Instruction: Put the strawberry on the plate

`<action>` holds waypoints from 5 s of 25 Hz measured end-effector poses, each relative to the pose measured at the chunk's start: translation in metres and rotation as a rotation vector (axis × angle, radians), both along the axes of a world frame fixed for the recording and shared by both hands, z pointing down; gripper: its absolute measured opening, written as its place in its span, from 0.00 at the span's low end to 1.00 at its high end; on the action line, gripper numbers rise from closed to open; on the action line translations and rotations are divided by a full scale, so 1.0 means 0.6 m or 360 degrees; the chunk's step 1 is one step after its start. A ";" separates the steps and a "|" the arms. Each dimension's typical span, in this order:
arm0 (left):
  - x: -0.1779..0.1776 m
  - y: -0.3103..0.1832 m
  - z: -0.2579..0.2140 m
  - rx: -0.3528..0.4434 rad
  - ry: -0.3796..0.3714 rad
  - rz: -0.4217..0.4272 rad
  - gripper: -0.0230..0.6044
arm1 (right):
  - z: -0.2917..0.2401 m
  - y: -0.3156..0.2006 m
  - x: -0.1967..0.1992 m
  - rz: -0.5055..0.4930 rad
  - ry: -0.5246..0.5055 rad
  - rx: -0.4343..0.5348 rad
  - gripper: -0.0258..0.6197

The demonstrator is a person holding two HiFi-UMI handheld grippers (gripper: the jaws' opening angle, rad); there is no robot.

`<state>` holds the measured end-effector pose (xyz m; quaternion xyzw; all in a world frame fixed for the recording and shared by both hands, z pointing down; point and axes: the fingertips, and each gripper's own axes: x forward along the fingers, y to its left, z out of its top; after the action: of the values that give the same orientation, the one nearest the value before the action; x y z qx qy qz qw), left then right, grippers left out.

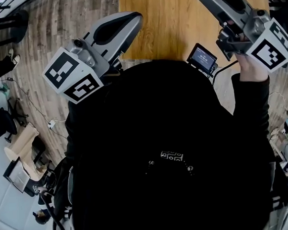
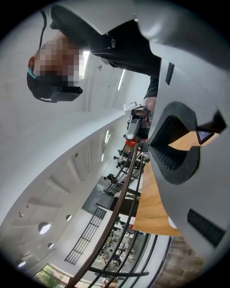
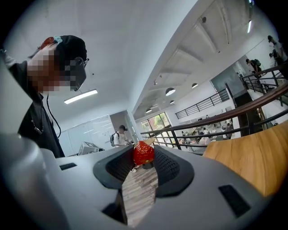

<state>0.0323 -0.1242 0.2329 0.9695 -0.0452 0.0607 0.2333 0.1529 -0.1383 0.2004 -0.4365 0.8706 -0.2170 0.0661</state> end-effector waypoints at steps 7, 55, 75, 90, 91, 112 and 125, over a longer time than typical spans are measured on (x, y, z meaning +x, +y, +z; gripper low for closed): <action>0.045 0.014 0.018 -0.0043 -0.0064 0.0019 0.04 | 0.052 0.003 0.045 0.0004 -0.0095 -0.0057 0.27; 0.045 -0.101 0.075 -0.0198 -0.0028 0.0173 0.04 | 0.115 -0.106 0.085 0.0209 0.0140 -0.0272 0.27; -0.024 -0.072 0.069 -0.0342 0.0117 0.0217 0.04 | 0.246 -0.252 0.036 -0.0023 0.0332 -0.0536 0.27; -0.063 -0.055 0.037 -0.0393 0.0193 0.0174 0.04 | 0.369 -0.318 -0.001 -0.0182 0.0524 -0.0784 0.27; -0.068 -0.058 0.037 -0.0396 0.0195 0.0157 0.04 | 0.375 -0.320 -0.003 -0.0187 0.0530 -0.0796 0.27; -0.114 -0.064 0.062 -0.0474 0.0197 0.0002 0.04 | 0.544 -0.324 0.022 -0.0155 0.0651 -0.1108 0.27; -0.135 -0.052 0.078 -0.0497 0.0157 -0.0060 0.04 | 0.636 -0.323 0.066 -0.0060 0.0901 -0.1263 0.27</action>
<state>-0.0484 -0.1556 0.2795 0.9222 -0.0418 0.0148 0.3842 0.1927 -0.3319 0.5819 -0.4542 0.7122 -0.4062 -0.3486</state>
